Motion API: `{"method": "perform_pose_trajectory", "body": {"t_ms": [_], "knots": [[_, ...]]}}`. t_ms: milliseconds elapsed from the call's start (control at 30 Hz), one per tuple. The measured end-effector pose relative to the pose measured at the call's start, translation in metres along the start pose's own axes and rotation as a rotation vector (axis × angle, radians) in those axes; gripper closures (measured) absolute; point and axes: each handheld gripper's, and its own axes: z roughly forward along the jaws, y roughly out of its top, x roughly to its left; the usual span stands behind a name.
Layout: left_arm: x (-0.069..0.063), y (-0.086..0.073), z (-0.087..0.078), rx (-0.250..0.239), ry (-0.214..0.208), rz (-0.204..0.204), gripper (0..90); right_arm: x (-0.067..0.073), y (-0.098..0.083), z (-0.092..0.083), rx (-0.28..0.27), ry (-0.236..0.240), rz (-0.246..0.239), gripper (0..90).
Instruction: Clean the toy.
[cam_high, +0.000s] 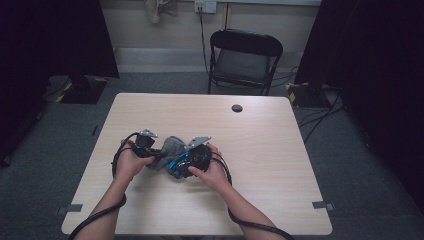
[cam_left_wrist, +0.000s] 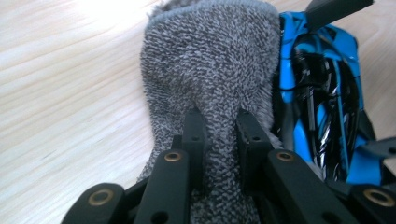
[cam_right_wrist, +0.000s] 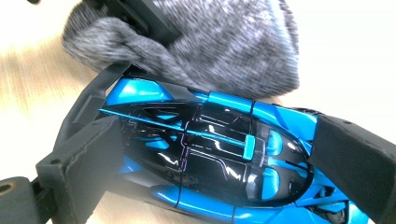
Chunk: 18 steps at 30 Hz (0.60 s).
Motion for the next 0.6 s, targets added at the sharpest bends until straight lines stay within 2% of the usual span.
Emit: {"method": "perform_pose_trajectory", "body": {"t_ms": [167, 300, 333, 367, 467, 600], "knots": [[0.005, 0.010, -0.004, -0.087, 0.039, -0.032, 76.8, 0.000, 0.000, 0.000, -0.003, 0.000, 0.002, 2.2], [0.004, 0.025, 0.004, -0.134, 0.070, -0.052, 76.7, 0.000, 0.000, 0.000, -0.003, 0.000, 0.002, 2.2], [0.003, 0.029, 0.007, -0.143, 0.082, -0.044, 76.7, 0.000, -0.001, 0.000, -0.006, 0.001, 0.002, 2.2], [0.003, 0.029, 0.007, -0.143, 0.082, -0.044, 76.7, 0.000, -0.001, 0.000, -0.008, 0.000, 0.002, 2.3], [-0.004, 0.042, 0.026, -0.142, 0.071, -0.028, 76.7, 0.000, -0.001, 0.000, -0.013, 0.001, 0.000, 2.2], [-0.014, 0.050, 0.045, -0.125, 0.058, 0.001, 76.5, 0.000, -0.001, 0.000, -0.007, 0.001, 0.002, 2.3]]}}
